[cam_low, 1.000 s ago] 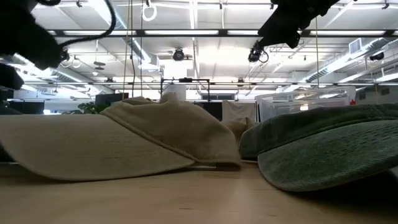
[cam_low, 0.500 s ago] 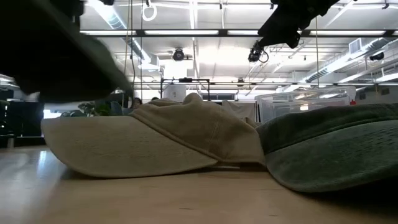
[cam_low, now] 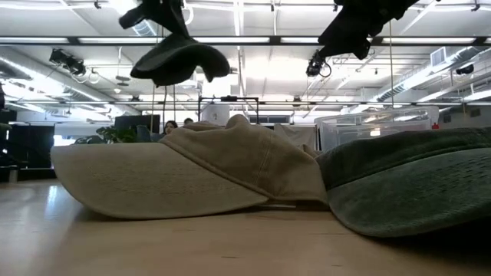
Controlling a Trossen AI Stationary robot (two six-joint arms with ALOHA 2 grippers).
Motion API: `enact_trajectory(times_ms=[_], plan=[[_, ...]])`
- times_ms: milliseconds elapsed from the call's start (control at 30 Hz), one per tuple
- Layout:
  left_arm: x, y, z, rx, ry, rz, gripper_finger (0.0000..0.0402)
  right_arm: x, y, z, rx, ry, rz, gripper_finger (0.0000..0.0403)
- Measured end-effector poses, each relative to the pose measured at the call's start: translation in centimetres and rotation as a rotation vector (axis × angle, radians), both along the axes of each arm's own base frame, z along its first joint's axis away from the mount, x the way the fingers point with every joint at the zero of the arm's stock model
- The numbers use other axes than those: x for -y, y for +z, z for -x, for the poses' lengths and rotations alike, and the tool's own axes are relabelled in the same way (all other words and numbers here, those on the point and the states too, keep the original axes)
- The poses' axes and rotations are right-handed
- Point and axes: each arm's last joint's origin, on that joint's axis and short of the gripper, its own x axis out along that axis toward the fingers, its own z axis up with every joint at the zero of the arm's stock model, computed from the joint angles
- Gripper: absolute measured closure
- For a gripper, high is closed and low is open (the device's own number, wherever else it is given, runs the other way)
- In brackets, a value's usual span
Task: Pick & Place hat
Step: Put the left blue cap into the blue bin
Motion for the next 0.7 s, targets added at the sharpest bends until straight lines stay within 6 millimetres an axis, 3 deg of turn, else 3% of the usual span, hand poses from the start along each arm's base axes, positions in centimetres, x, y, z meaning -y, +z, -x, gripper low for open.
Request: enact_trajectory(times_ms=[167,400,700], plan=[[-4.3,-1.0,-0.3,-0.001,0.171,-0.007,0.0394,0.0,0.0,0.0,0.000,0.000,0.000,0.0215],[-9.7,-2.6,-2.3,0.096,0.319,-0.044,0.0392,0.0,0.0,0.0,-0.002,0.001,0.003,0.0215],[-13.3,-6.3,-4.5,0.052,0.394,0.009,0.0392,0.0,0.0,0.0,-0.002,0.001,0.002,0.0215]])
